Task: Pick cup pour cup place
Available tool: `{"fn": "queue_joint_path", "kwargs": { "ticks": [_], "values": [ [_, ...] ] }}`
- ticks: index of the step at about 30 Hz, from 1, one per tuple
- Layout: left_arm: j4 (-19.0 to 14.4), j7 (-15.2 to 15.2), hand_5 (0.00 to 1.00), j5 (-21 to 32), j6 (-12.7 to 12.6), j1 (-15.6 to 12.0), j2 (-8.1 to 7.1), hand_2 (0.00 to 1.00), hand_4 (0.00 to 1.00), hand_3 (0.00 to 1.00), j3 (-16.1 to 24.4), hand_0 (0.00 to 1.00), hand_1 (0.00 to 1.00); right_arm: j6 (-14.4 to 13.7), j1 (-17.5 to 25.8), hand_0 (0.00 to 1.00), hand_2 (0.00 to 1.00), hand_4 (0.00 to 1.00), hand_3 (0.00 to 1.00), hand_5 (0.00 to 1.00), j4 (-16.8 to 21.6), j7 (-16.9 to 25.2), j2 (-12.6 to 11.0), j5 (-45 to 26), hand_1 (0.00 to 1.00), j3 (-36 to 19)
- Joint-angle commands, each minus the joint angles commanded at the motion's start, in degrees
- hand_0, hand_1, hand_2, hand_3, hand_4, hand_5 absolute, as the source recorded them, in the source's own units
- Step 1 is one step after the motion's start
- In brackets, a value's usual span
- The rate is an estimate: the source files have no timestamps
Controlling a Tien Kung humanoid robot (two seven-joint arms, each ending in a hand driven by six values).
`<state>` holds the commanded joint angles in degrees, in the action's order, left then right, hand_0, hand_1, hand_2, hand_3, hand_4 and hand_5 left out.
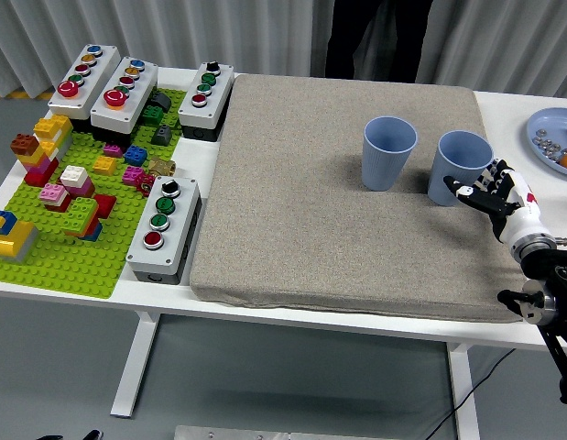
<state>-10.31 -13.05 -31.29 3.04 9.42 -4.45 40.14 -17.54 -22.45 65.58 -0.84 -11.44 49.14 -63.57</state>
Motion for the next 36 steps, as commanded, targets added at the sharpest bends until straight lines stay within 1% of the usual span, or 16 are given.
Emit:
{"fn": "queue_joint_path", "kwargs": {
  "ticks": [34, 35, 36],
  "values": [
    [0.00, -0.09, 0.970, -0.02, -0.03, -0.07, 0.04, 0.853, 0.507, 0.732, 0.07, 0.772, 0.787, 0.25, -0.36, 0.888, 0.949, 0.812, 0.835, 0.276, -0.56, 0.44, 0.32, -1.17, 0.864, 0.17],
    [0.00, -0.08, 0.970, 0.00, -0.03, -0.08, 0.03, 0.853, 0.508, 0.732, 0.05, 0.772, 0.787, 0.24, -0.35, 0.884, 0.931, 0.813, 0.807, 0.276, -0.53, 0.45, 0.32, -1.16, 0.849, 0.17],
    [0.00, -0.07, 0.970, 0.06, -0.02, -0.08, 0.03, 0.853, 0.508, 0.732, 0.00, 0.772, 0.787, 0.17, -0.33, 0.884, 0.931, 0.813, 0.807, 0.276, -0.47, 0.45, 0.30, -1.12, 0.849, 0.20]
  ]
}}
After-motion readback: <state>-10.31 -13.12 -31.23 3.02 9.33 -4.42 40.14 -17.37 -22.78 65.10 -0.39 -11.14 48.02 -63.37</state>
